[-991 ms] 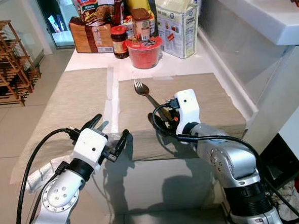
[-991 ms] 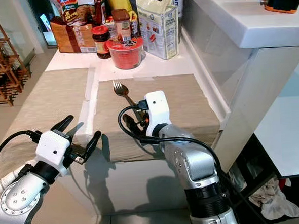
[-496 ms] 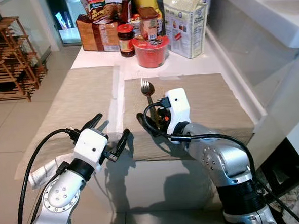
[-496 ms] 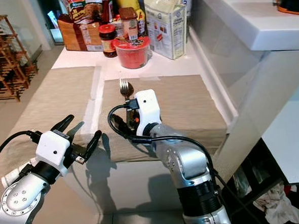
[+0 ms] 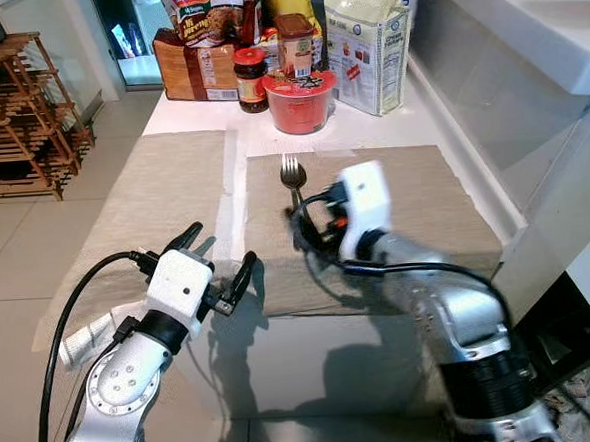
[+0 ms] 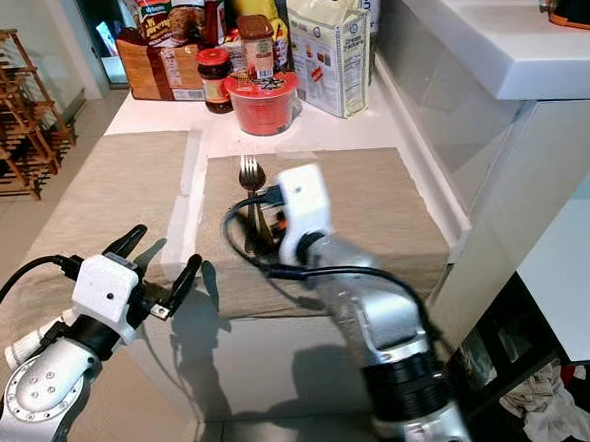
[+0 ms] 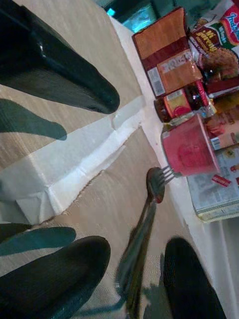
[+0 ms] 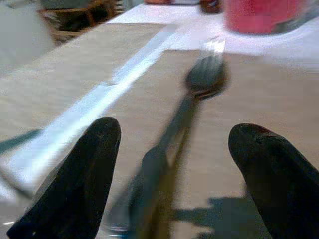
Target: Setting the table
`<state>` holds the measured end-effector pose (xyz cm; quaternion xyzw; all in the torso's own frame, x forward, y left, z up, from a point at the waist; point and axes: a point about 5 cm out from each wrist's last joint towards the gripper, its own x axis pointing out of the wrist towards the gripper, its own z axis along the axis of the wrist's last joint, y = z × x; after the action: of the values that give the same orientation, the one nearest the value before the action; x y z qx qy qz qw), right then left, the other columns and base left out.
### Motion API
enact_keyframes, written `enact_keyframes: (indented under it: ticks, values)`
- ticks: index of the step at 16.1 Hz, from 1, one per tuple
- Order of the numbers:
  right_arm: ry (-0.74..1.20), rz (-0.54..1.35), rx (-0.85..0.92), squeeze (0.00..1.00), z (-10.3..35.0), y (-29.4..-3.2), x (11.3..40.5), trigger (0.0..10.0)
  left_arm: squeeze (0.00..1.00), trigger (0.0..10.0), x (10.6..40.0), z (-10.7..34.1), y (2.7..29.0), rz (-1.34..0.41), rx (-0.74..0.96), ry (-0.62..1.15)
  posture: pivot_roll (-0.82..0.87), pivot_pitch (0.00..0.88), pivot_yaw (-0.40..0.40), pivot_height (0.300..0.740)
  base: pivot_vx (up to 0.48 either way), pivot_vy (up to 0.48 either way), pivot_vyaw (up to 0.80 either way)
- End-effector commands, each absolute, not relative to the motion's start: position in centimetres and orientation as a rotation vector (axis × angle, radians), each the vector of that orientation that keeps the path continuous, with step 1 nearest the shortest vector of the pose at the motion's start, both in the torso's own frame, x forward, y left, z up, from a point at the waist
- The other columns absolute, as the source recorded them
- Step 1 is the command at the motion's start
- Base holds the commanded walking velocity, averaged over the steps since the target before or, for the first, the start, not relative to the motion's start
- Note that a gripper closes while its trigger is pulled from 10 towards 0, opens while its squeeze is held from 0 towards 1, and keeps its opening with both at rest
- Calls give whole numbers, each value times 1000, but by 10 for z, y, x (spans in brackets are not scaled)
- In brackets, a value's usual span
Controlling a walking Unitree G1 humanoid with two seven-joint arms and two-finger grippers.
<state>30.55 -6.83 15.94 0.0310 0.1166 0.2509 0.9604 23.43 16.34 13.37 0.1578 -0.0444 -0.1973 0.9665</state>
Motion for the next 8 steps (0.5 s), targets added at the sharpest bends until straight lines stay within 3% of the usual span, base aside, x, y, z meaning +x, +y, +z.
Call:
enact_keyframes:
  ticks: [1,5,8]
  values:
    - [158,442,19,0,167,-81,308,10000,0,10000,240,146,163,-373,300,-125,-41,0,16,740,0,0,0]
    - [99,404,-40,0,164,-99,295,10000,0,10000,252,151,160,-348,262,-131,-70,0,16,740,0,0,0]
    - [18,406,-60,0,161,-133,268,10000,0,10000,286,161,162,-279,191,-114,-118,0,18,740,0,0,0]
